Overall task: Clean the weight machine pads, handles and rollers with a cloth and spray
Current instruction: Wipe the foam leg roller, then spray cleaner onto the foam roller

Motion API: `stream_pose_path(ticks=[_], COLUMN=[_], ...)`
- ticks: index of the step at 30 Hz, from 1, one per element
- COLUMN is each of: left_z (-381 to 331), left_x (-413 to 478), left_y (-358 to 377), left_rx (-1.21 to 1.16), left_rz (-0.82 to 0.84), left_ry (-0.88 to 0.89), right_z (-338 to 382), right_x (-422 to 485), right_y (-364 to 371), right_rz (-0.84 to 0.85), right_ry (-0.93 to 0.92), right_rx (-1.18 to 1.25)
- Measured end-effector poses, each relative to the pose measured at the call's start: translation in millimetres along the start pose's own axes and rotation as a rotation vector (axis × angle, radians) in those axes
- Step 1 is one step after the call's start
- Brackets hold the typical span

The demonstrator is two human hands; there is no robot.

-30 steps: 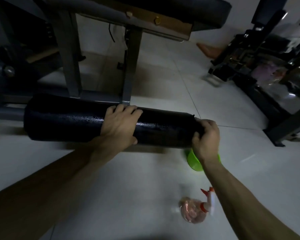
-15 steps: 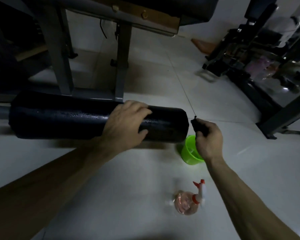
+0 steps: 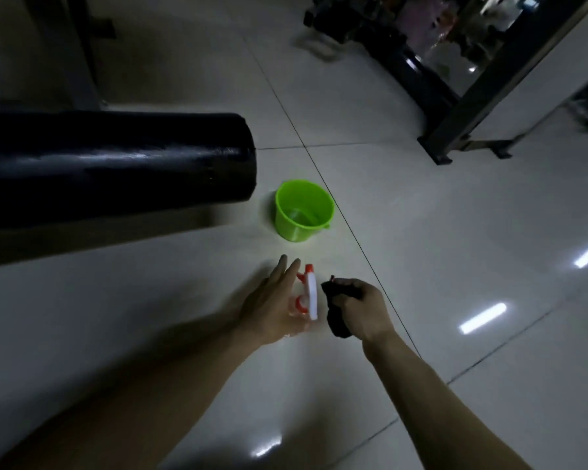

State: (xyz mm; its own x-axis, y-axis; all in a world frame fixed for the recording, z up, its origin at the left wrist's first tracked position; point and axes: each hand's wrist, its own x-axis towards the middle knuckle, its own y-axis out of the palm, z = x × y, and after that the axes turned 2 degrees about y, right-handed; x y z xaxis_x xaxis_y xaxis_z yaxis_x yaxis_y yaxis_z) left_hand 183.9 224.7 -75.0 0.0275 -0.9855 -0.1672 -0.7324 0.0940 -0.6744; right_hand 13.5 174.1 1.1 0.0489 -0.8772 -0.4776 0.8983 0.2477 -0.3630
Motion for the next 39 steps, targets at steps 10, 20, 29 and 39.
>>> stream_pose_path(ticks=[10, 20, 29, 39], left_z=[-7.3, -60.2, -10.1, 20.3], left_x=[-0.1, -114.3, -162.9, -210.4], left_y=[-23.6, -194.5, -190.6, -220.1], left_rx=[0.003, -0.515, -0.102, -0.111], left_rz=[-0.312, -0.559, -0.506, -0.693], left_ry=[0.154, 0.134, -0.204, -0.209], right_z=[46.6, 136.5, 170.6, 167.6], right_x=[-8.2, -79.9, -128.5, -151.5], right_y=[5.9, 78.6, 103.4, 149.5], right_rz=[-0.023, 0.03, 0.024, 0.085], right_ry=[-0.198, -0.419, -0.551, -0.598], right_rx=[0.082, 0.253, 0.24, 0.081])
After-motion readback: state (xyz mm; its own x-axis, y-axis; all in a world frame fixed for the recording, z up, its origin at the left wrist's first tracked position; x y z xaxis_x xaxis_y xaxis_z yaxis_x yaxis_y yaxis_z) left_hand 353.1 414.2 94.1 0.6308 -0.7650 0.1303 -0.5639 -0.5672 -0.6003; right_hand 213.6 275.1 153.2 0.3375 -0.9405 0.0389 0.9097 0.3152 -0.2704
